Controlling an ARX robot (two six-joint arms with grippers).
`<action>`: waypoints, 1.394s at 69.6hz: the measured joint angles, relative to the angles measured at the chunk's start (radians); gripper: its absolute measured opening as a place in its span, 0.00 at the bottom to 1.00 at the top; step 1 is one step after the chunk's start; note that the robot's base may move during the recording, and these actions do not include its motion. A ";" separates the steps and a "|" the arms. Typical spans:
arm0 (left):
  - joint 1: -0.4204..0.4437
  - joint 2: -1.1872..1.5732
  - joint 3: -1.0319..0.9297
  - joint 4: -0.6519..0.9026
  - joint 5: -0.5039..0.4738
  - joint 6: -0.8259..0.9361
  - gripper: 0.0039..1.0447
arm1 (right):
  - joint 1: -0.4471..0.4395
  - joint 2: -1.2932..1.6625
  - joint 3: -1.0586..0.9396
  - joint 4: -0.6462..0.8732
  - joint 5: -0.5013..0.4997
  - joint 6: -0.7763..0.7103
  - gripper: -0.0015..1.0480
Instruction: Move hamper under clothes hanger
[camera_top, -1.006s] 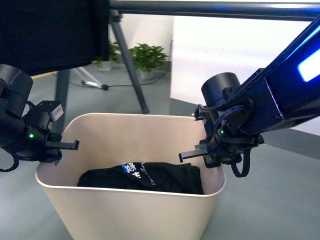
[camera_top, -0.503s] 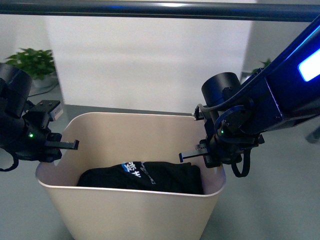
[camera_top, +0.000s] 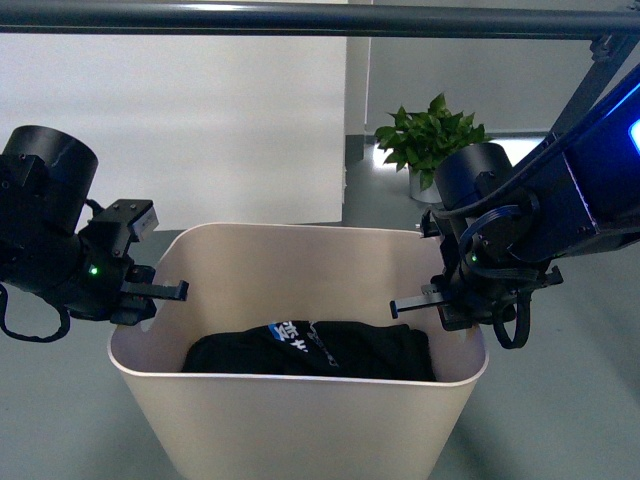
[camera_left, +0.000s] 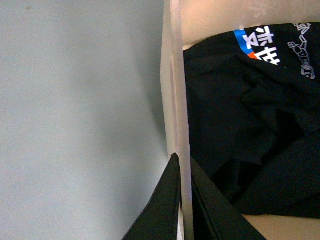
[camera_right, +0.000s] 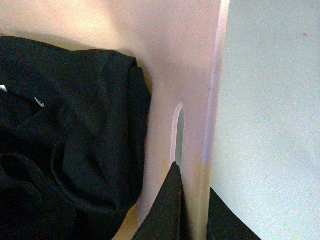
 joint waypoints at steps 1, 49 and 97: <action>0.000 0.000 0.000 0.000 0.000 0.000 0.04 | 0.000 0.000 0.000 0.000 -0.001 0.000 0.03; 0.059 0.000 0.000 0.000 -0.042 0.002 0.04 | 0.063 -0.001 -0.001 0.001 -0.041 0.001 0.03; 0.055 0.013 0.010 0.077 0.045 -0.088 0.04 | 0.029 0.000 -0.027 0.096 -0.107 0.075 0.03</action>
